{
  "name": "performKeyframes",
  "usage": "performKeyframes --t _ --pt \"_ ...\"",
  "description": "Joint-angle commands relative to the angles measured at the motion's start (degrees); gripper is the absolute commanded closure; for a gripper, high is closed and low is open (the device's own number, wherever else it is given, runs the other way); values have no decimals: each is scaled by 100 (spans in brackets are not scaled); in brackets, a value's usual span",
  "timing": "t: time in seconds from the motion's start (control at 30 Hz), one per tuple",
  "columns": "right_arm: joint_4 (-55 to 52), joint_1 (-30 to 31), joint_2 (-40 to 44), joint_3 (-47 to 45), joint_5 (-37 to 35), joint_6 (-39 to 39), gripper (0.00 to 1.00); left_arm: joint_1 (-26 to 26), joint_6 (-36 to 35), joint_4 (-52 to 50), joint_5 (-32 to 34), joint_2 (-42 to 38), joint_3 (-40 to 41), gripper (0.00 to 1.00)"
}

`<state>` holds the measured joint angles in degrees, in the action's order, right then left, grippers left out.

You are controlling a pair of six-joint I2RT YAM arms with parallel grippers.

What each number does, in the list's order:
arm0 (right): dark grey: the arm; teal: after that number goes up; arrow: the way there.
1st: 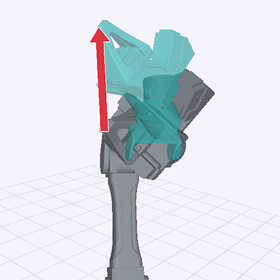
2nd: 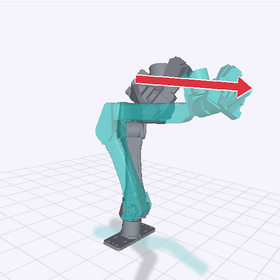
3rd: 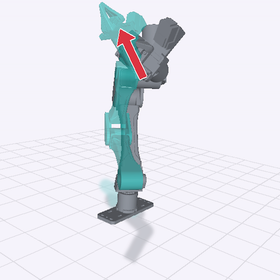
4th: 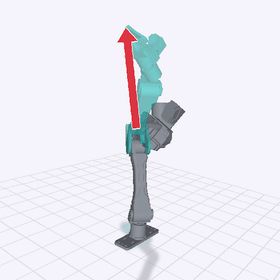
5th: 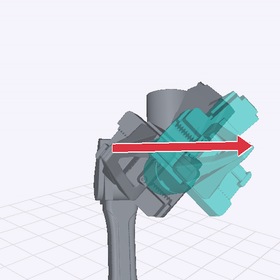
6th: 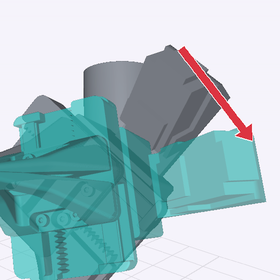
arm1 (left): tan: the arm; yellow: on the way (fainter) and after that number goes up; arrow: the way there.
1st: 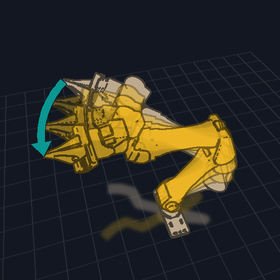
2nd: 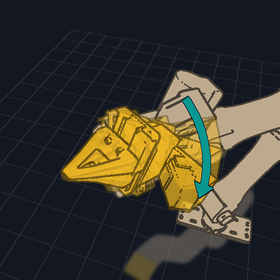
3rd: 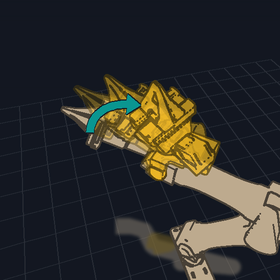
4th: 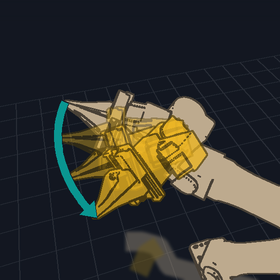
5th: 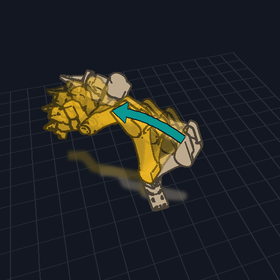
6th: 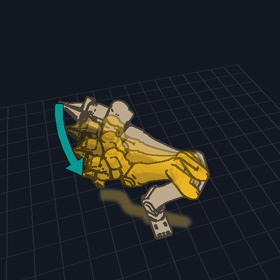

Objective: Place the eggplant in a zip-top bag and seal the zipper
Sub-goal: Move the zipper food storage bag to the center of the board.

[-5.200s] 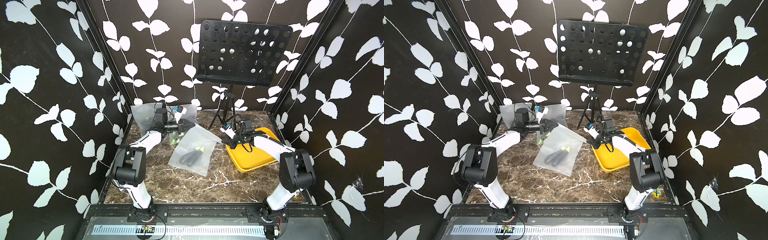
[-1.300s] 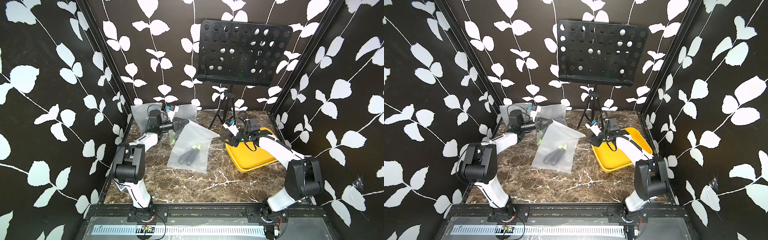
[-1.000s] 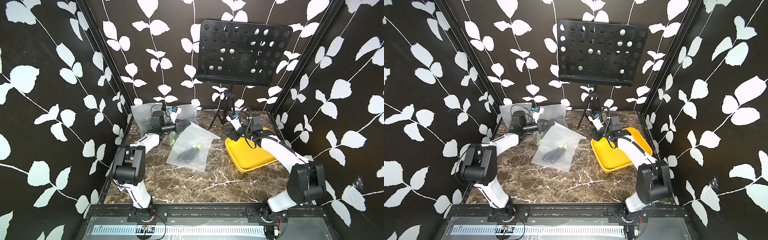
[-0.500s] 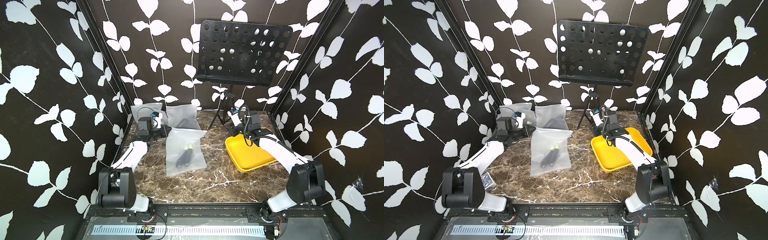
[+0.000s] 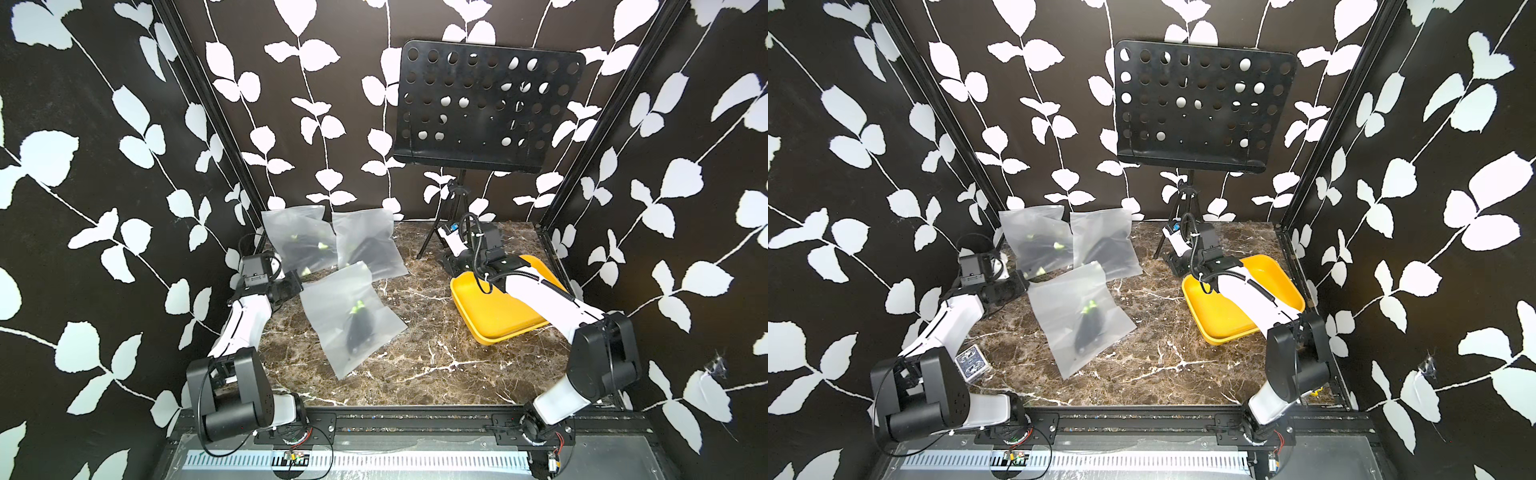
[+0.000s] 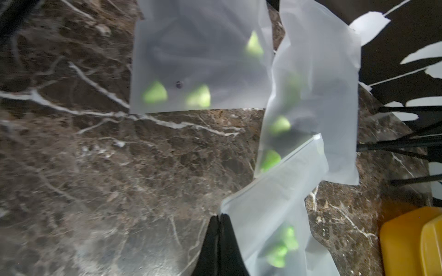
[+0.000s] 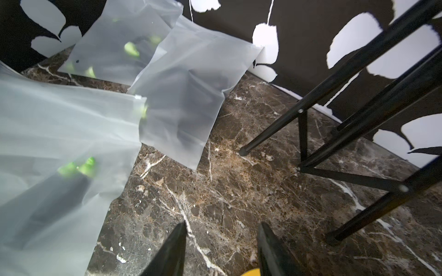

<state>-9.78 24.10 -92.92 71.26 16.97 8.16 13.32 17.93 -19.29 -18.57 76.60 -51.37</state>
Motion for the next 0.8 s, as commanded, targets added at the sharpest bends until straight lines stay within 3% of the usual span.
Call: performKeyframes --t 0.0,0.13,0.4,0.63,0.77 --pt "-382 342 -412 86 190 86 56 136 -194 -304 141 -228 32 100" --pt "26 729 -952 -8 556 -273 58 211 -167 -272 26 -204 102 100" --pt "-532 1507 -1938 512 571 -148 60 206 -32 46 104 -308 207 100" --pt "-814 1897 -2062 440 1303 13 62 207 87 196 27 -76 1 100" --pt "-765 2022 -1904 58 2059 12 63 213 81 225 77 -1 -70 100"
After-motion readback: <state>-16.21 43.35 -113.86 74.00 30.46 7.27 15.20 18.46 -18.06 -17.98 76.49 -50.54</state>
